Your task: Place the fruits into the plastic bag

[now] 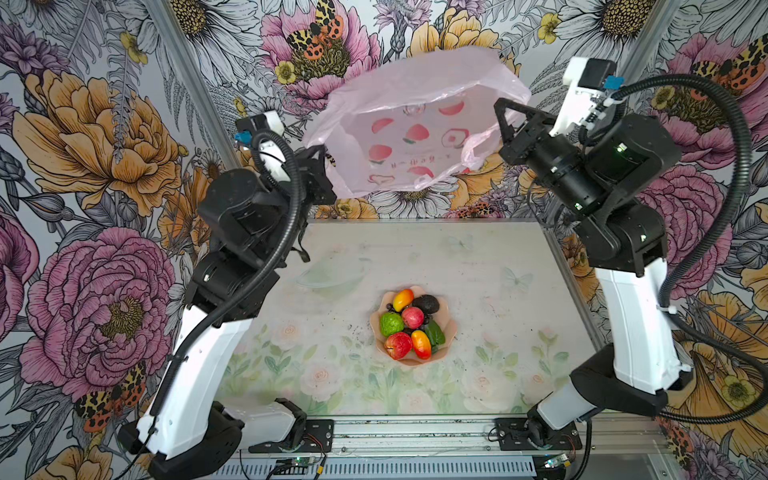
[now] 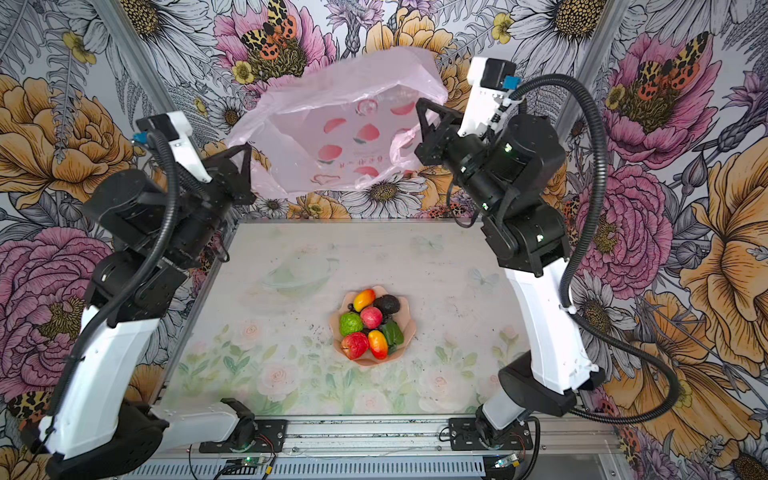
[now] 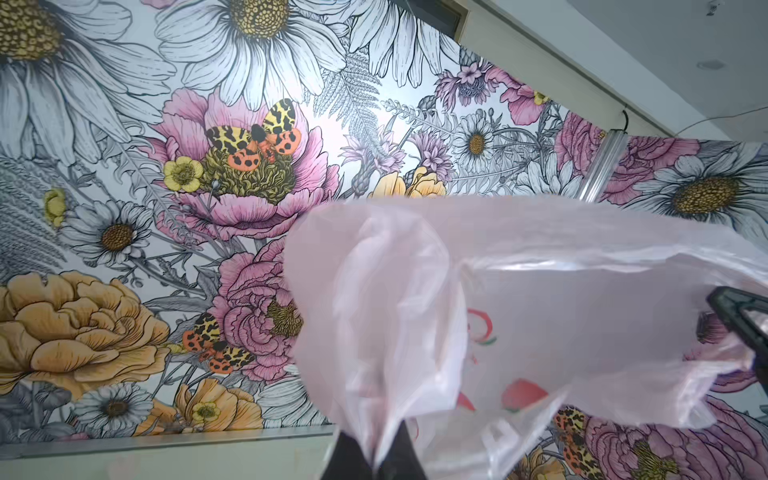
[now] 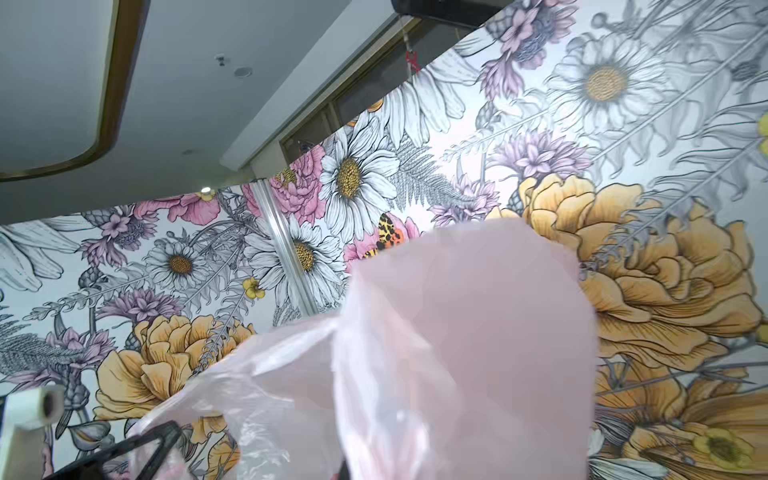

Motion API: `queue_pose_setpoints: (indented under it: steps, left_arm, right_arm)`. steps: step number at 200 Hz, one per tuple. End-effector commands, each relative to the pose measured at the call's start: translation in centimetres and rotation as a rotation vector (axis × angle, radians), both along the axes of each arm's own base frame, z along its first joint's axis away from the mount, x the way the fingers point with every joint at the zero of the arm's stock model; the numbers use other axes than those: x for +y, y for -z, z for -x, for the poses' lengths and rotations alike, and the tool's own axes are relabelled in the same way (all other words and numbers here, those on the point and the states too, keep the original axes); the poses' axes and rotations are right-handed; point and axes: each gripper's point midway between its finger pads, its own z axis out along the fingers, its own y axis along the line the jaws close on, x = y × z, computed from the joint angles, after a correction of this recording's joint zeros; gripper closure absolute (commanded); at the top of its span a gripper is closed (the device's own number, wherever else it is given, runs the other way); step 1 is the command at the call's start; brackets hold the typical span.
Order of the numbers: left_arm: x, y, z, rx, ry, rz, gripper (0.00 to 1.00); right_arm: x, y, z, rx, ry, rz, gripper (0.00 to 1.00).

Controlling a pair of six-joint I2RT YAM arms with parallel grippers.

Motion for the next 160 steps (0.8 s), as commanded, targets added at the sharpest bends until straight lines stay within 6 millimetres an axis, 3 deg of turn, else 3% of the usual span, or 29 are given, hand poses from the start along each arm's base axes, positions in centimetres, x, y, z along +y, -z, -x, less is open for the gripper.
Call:
queue_pose_setpoints:
  steps: [1,10,19,32,41,61,83,110,160]
  left_arm:
    - [0.5,15.7,-6.5,0.328,-0.183,-0.224,1.0]
    - [1.3,23.4,-7.9,0.52,-0.17,-0.217,1.0]
    - [2.4,30.5,-8.1,0.713,-0.157,-0.171,1.0]
    - [3.9,37.2,-7.1,0.898,-0.137,-0.091,1.0]
    - [4.9,39.3,-6.2,0.952,-0.148,-0.041,1.0]
    - [7.0,38.8,-4.9,0.921,-0.172,0.038,1.0]
    - [8.3,37.7,-4.9,0.891,-0.179,0.105,1.0]
    - [7.8,37.9,-5.1,0.909,-0.153,0.132,1.0]
    - [7.1,37.3,-5.4,0.911,-0.118,0.191,1.0]
  right_arm:
    - [5.7,24.8,-10.6,0.593,-0.017,0.216,1.0]
    - [7.3,32.2,-11.1,0.783,-0.09,0.216,1.0]
    - [8.4,38.0,-11.1,0.938,-0.131,0.212,1.0]
    - [9.3,41.6,-10.8,1.041,-0.159,0.198,1.0]
    - [9.5,41.9,-11.1,1.035,-0.149,0.213,1.0]
    - [9.5,40.4,-12.5,0.994,-0.145,0.2,1.0]
    - [9.9,39.9,-13.9,0.978,-0.158,0.183,1.0]
    - [10.9,41.0,-15.1,1.004,-0.186,0.16,1.0]
    - [11.6,40.0,-16.3,0.973,-0.213,0.142,1.0]
